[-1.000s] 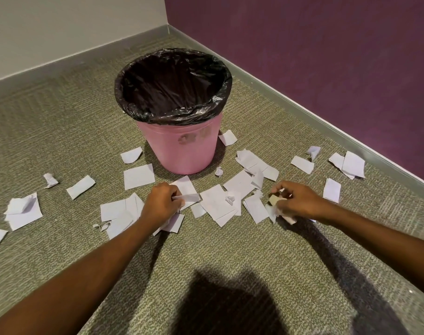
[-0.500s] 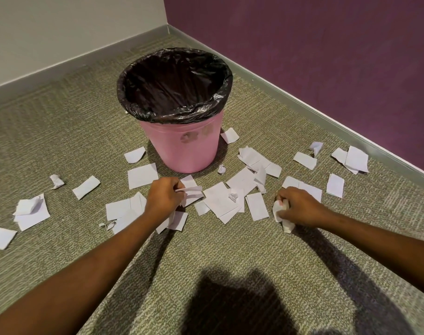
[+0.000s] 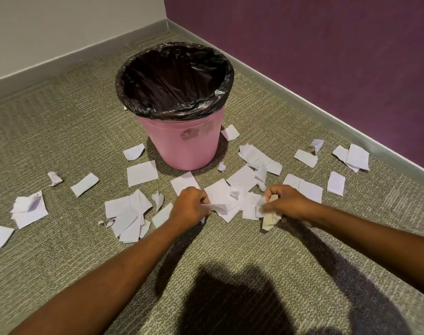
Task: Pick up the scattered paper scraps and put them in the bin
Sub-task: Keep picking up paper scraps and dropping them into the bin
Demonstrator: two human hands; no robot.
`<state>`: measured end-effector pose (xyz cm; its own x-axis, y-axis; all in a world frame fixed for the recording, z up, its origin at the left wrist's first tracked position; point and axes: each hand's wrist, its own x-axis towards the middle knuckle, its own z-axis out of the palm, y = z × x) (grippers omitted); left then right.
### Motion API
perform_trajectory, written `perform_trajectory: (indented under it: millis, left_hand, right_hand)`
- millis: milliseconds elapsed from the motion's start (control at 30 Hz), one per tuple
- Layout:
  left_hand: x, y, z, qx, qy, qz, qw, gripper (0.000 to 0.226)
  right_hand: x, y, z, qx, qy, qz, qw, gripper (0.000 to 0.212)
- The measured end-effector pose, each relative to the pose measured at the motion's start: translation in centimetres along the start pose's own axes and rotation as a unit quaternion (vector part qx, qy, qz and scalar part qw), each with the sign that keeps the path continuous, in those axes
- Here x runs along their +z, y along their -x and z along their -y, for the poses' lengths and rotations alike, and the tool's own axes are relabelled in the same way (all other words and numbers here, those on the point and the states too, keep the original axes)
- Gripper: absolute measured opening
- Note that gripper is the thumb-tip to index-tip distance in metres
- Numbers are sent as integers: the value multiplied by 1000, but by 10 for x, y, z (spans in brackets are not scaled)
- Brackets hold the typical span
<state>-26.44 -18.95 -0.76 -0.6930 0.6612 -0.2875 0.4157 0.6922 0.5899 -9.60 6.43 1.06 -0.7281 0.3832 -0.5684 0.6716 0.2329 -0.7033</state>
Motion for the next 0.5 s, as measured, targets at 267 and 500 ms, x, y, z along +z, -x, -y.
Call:
perform_trajectory:
  millis: [267, 500]
  left_hand:
    - [14, 3, 5, -12, 4, -12, 1000, 25]
    - [28, 15, 7, 13, -29, -74, 997, 20]
  right_hand:
    - [28, 0, 18, -4, 21, -51, 998, 15]
    - [23, 6, 18, -7, 32, -82, 996, 12]
